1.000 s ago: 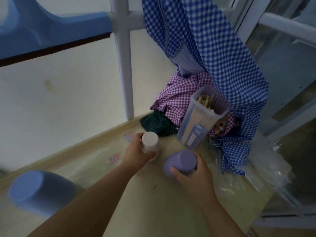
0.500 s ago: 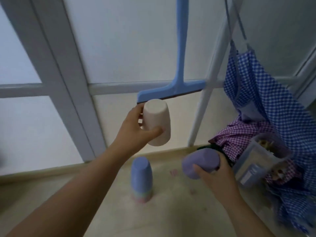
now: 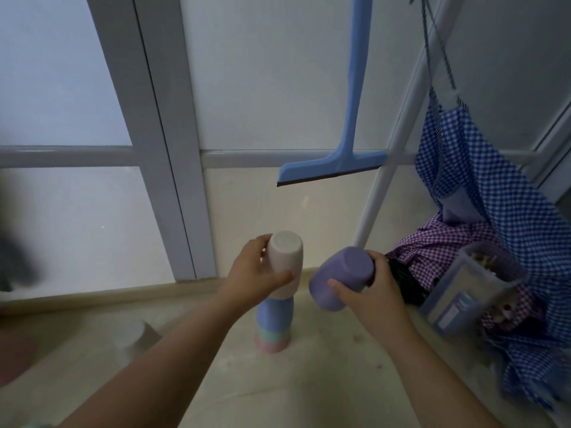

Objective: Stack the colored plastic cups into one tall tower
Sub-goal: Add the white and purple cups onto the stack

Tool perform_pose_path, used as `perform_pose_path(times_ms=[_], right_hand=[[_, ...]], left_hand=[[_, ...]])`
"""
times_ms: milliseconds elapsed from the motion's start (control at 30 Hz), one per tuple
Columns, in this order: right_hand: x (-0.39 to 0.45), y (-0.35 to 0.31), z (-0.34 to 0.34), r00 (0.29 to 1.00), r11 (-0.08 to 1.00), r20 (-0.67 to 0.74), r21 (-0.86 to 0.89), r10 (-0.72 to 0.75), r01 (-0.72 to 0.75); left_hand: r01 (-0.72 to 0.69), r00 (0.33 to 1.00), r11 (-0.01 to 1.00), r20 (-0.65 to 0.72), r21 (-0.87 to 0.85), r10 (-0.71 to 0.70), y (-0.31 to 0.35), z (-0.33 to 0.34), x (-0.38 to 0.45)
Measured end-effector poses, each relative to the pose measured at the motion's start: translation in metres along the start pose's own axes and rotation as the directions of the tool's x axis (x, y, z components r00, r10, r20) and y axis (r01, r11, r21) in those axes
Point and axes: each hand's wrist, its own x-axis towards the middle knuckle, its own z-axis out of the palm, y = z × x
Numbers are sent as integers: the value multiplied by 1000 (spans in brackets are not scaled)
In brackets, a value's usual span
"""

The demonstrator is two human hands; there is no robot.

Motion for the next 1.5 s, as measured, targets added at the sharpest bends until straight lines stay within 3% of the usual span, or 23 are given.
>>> perform_pose_path(times_ms=[267,533,800,1200,1300,1400,1500], right_hand=[[-7,4,-9,1000,999,23,-27,21,-21],[-9,-6,-4,998,999,44,16,-42,42],[30,-52,40,982,989,129,-29,-139,144],[29,-7,82,969,994,245,-94,-33,58],[22,-13,80,975,986,194,-100,-111,133],[9,-39,87,946,941,41,-96,-322,324],[-4,-68,117,879,881,103,-50,-465,471]], left_hand=[[145,984,989,107,-25,-142,-31,11,-11],[121,980,993,157,1,-120,-26,8,-13],[92,994,994,-56,56,-89,-24,-56,-31],[155,978,988,-137,-16,-156,-48,-88,-80],[170,971,985,-167,-20,-171,-52,-96,-87],[198,959,980,-208,-5,-194,-57,-112,-99],[234,931,972,-287,-3,-225,-67,-137,-114]])
